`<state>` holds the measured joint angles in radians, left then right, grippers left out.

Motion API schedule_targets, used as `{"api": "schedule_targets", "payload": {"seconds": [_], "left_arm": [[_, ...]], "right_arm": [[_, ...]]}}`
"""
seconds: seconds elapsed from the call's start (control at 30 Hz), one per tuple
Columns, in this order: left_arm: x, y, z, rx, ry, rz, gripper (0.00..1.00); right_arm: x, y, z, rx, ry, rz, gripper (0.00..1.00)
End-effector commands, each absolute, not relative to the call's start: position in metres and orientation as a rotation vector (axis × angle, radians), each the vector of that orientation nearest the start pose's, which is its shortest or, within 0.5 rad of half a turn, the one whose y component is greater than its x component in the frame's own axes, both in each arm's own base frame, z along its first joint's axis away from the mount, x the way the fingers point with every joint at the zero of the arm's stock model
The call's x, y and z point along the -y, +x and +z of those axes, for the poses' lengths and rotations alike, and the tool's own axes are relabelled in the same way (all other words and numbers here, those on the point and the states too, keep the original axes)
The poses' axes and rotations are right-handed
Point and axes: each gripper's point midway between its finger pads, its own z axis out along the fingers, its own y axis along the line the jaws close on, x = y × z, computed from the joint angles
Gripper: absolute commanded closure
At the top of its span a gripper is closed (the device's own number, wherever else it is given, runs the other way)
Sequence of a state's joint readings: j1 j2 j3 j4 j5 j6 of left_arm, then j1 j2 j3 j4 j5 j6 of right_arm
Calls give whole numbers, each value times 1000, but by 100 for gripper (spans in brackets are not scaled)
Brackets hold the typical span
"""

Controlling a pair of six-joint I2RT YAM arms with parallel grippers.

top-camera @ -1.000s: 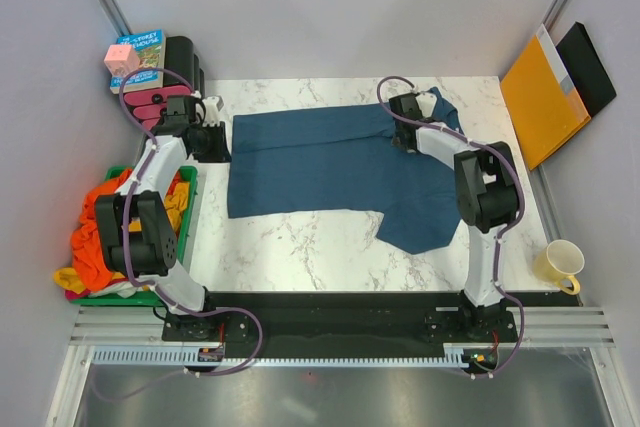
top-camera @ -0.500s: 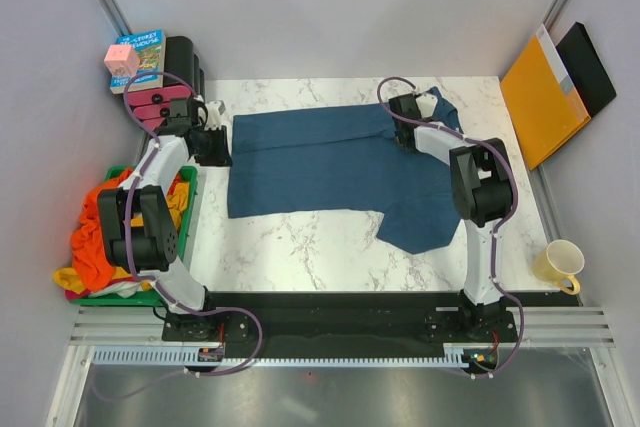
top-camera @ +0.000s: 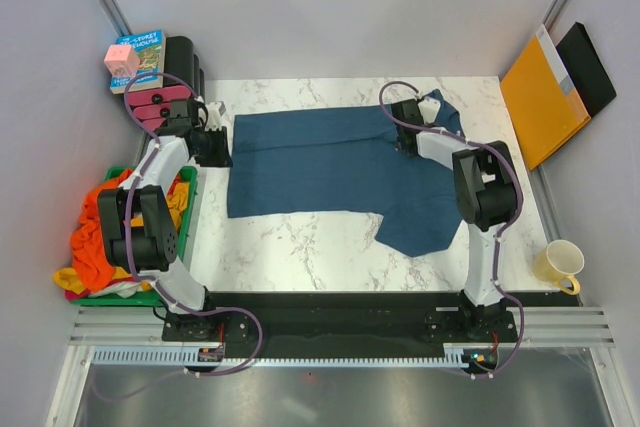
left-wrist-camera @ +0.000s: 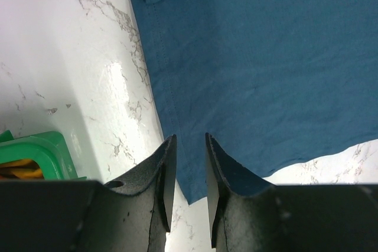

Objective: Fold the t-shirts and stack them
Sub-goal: Fold the flattened tshirt in 1/3 of the way

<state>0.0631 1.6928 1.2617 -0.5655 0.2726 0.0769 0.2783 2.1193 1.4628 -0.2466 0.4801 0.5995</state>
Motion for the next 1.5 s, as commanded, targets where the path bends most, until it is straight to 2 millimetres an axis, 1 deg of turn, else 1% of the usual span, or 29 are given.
{"api": "schedule_targets", "payload": {"seconds": [0.0,0.03,0.1,0.2,0.33,0.47,0.5,0.57,0.6,0.63,0.67,0.7,0.77,0.8,0.87,0.9,0.97,1.0,1.07,1.1,1.13,1.17,1.2,1.27,1.3,1.33,1.37,1.4,1.47], "left_arm": [[26,404,100,-2513,111,-343,68],[26,404,100,-2512,110,-344,68],[27,403,101,-2510,112,-351,68],[28,402,101,-2511,111,-356,68],[30,402,101,-2507,114,-364,68],[30,400,101,-2509,116,-368,68],[29,400,101,-2509,116,-367,68],[30,400,101,-2508,121,-374,68],[31,399,101,-2508,123,-375,68],[32,399,101,-2507,127,-384,68],[32,398,102,-2505,128,-386,68],[33,398,102,-2505,130,-392,67],[34,398,103,-2501,134,-398,67],[34,398,104,-2498,137,-396,67],[34,399,104,-2496,139,-390,67],[33,400,104,-2495,135,-388,67],[32,403,102,-2501,131,-384,67],[32,406,103,-2495,130,-383,67],[33,410,96,-2509,125,-393,67],[33,415,97,-2505,128,-393,67],[34,418,95,-2508,131,-395,67],[35,421,89,-2522,126,-398,67],[36,426,90,-2518,133,-399,67],[37,428,83,-2535,134,-399,68],[40,431,84,-2531,142,-400,68],[41,432,83,-2534,146,-402,68],[42,432,82,-2536,148,-399,68],[44,432,80,-2542,155,-402,68],[46,432,77,-2548,163,-402,68]], "right_arm": [[-91,497,57,-2224,579,-136,100],[-92,496,65,-2211,578,-127,100],[-97,487,64,-2218,567,-121,100],[-99,478,67,-2215,569,-119,100],[-98,467,64,-2225,571,-118,100],[-102,456,55,-2256,559,-111,100],[-101,455,53,-2259,562,-113,98],[-101,449,51,-2266,559,-116,84],[-100,450,56,-2251,560,-119,69],[-99,453,61,-2235,561,-118,61],[-99,456,68,-2219,555,-117,56],[-100,464,84,-2186,547,-109,48],[-102,474,102,-2151,540,-94,41],[-105,485,122,-2115,538,-77,39],[-107,492,137,-2097,518,-72,38],[-107,503,151,-2066,522,-59,38],[-100,512,156,-2060,528,-73,41],[-99,523,157,-2055,532,-68,46],[-90,534,149,-2082,539,-64,57],[-90,543,141,-2097,542,-74,67],[-84,546,136,-2109,548,-91,71],[-83,549,130,-2121,536,-105,78],[-81,553,120,-2134,537,-120,81],[-75,553,107,-2161,545,-144,83],[-73,551,95,-2183,547,-158,87],[-73,549,90,-2194,551,-160,89],[-74,546,84,-2209,548,-162,92],[-72,538,74,-2232,559,-167,98],[-75,530,66,-2248,564,-153,100]]}}
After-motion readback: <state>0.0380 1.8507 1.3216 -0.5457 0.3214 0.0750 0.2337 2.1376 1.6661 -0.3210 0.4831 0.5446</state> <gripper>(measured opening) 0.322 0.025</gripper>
